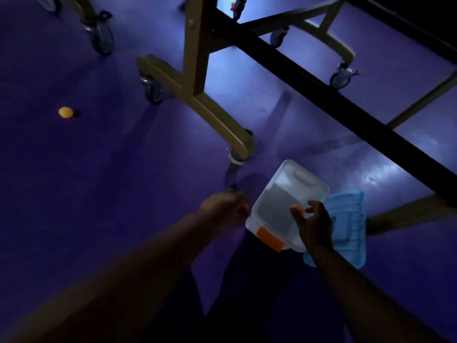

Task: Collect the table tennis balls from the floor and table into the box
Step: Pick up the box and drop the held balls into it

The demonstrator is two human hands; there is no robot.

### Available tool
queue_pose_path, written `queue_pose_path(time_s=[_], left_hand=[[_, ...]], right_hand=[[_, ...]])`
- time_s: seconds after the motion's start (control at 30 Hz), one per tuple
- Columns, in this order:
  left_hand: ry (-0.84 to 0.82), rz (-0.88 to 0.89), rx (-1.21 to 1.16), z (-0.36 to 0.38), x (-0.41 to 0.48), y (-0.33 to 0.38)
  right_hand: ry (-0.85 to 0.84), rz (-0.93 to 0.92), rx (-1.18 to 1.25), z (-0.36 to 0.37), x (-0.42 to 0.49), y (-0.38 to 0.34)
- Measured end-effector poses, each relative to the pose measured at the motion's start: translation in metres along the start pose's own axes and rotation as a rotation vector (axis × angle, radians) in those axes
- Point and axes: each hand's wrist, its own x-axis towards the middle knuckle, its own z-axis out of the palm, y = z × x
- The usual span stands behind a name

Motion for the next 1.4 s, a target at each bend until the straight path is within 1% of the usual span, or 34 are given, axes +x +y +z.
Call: queue_pose_path(time_s=[0.03,0.07,0.1,0.13,0.17,0.23,0.33,0.4,0.43,0.47,0.5,0.57,0.6,0.63,0.67,0.7,0.73,0.77,0.83,0.93,1.03,1.1,1.23,1.3,1.4], left_hand=[[0.019,0.087,0.185,0.007,0.008,0.001],[0.0,0.075,0.288,0.014,0.011,-0.002],[-0.028,0.067,0.271,0.02,0.019,-0.003],[-0.03,0.031,0.274,0.02,0.021,0.003],[-0.031,0.031,0.257,0.025,0.026,0.004],[0.003,-0.013,0.159,0.035,0.031,0.011],[0.013,-0.062,0.064,0.051,0.041,0.022],[0.021,-0.113,-0.187,0.057,0.047,0.024],[0.046,-0.156,-0.314,0.058,0.046,0.026],[0.041,-0.225,-0.391,0.06,0.048,0.026],[0.034,-0.247,-0.429,0.066,0.045,0.023],[-0.023,-0.193,-0.45,0.069,0.032,0.025],[0.007,-0.169,-0.376,0.069,0.027,0.024],[0.039,-0.121,-0.244,0.066,0.025,0.023],[0.049,-0.037,-0.055,0.059,0.021,0.014],[-0.028,-0.019,0.058,0.055,0.018,0.008],[-0.074,-0.075,0.173,0.05,0.015,0.001],[-0.064,-0.113,0.267,0.045,0.011,-0.007],[-0.006,-0.188,0.279,0.034,-0.001,-0.02],[0.072,-0.272,0.313,0.015,-0.028,-0.039],[0.067,-0.326,0.413,-0.011,-0.062,-0.056],[0.056,-0.37,0.499,-0.036,-0.089,-0.063],[0.027,-0.459,0.713,-0.101,-0.151,-0.07],[0.053,-0.501,0.777,-0.125,-0.185,-0.076],[0.086,-0.588,0.778,-0.139,-0.236,-0.091]], right_hand=[[0.04,0.004,0.019,0.003,0.001,0.01],[0.072,0.018,0.031,0.006,0.002,0.021],[0.092,0.045,0.034,0.009,0.003,0.031],[0.098,0.083,0.031,0.012,0.003,0.04],[0.093,0.129,0.028,0.014,0.002,0.048],[0.06,0.217,0.01,0.02,0.0,0.058],[0.013,0.272,0.029,0.025,0.002,0.066],[-0.086,0.301,0.012,0.026,0.008,0.07],[-0.139,0.31,0.001,0.026,0.01,0.073],[-0.173,0.314,0.006,0.026,0.011,0.073],[-0.177,0.3,0.018,0.027,0.009,0.075],[-0.141,0.253,0.056,0.027,-0.003,0.073],[-0.126,0.224,0.079,0.027,-0.012,0.072],[-0.117,0.182,0.094,0.028,-0.022,0.072],[-0.111,0.136,0.099,0.029,-0.033,0.071],[-0.103,0.086,0.112,0.029,-0.043,0.071],[-0.121,0.061,0.136,0.029,-0.052,0.071],[-0.152,0.04,0.177,0.03,-0.061,0.07],[-0.217,-0.005,0.274,0.032,-0.078,0.064],[-0.299,-0.106,0.314,0.043,-0.093,0.051],[-0.441,-0.176,0.372,0.052,-0.097,0.02],[-0.471,-0.281,0.391,0.061,-0.095,-0.006],[-0.673,-0.334,0.458,0.072,-0.096,-0.075],[-0.684,-0.424,0.405,0.079,-0.099,-0.108],[-0.683,-0.545,0.352,0.089,-0.114,-0.156]])
